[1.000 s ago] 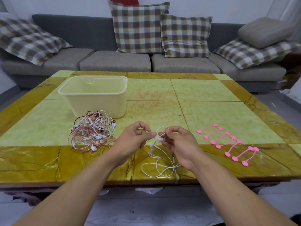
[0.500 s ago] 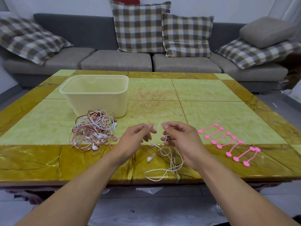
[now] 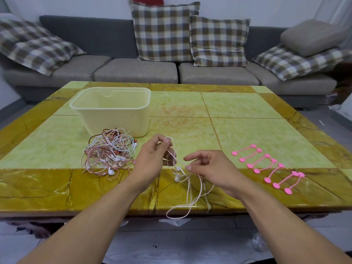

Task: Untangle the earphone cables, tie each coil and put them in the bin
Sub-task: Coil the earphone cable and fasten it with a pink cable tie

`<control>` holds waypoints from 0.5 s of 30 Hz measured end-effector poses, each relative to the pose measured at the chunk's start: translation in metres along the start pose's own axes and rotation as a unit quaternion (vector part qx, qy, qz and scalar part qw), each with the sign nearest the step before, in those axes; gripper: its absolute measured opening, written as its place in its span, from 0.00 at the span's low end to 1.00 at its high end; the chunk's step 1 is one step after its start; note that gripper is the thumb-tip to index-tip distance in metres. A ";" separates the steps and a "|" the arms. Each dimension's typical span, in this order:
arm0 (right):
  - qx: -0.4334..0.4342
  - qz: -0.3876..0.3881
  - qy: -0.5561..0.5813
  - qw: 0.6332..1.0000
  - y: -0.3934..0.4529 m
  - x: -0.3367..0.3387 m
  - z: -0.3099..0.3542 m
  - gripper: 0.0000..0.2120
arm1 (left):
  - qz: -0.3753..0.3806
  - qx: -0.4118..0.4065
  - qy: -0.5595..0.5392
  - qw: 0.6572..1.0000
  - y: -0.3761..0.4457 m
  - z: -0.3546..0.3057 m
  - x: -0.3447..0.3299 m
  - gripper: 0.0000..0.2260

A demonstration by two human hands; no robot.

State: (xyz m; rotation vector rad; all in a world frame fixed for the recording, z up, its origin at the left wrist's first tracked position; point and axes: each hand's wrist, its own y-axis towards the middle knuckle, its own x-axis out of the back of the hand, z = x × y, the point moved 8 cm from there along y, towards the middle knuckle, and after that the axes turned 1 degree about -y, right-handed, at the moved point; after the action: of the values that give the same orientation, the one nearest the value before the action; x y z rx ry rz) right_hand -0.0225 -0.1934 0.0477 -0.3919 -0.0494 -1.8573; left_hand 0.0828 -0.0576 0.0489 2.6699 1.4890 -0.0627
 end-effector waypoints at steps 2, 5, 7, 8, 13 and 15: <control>0.005 -0.026 -0.003 1.000 0.001 0.005 0.001 0.05 | -0.014 0.001 0.036 0.999 0.000 0.000 0.004 0.10; 0.023 -0.071 0.103 0.992 0.003 0.015 0.004 0.04 | -0.016 0.029 0.083 0.996 0.002 0.004 0.007 0.11; 0.038 -0.080 0.203 0.975 0.002 0.018 0.010 0.05 | 0.005 0.059 0.087 0.994 0.001 0.009 0.004 0.09; 0.041 -0.081 0.239 0.967 0.001 0.018 0.012 0.05 | 0.016 0.071 0.085 0.994 0.000 0.012 0.002 0.07; 0.044 -0.100 0.266 0.958 -0.002 0.027 0.018 0.04 | 0.107 0.086 0.073 0.988 -0.005 0.007 -0.010 0.12; 0.050 -0.108 0.244 0.962 -0.003 0.029 0.020 0.04 | 0.155 0.090 0.059 0.982 -0.010 0.004 -0.019 0.10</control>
State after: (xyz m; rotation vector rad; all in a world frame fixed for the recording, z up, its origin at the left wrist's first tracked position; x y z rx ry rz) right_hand -0.0281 -0.2148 0.0754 0.1555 0.1559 -2.1100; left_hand 0.0643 -0.0687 0.0456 3.0680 1.1223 -0.0184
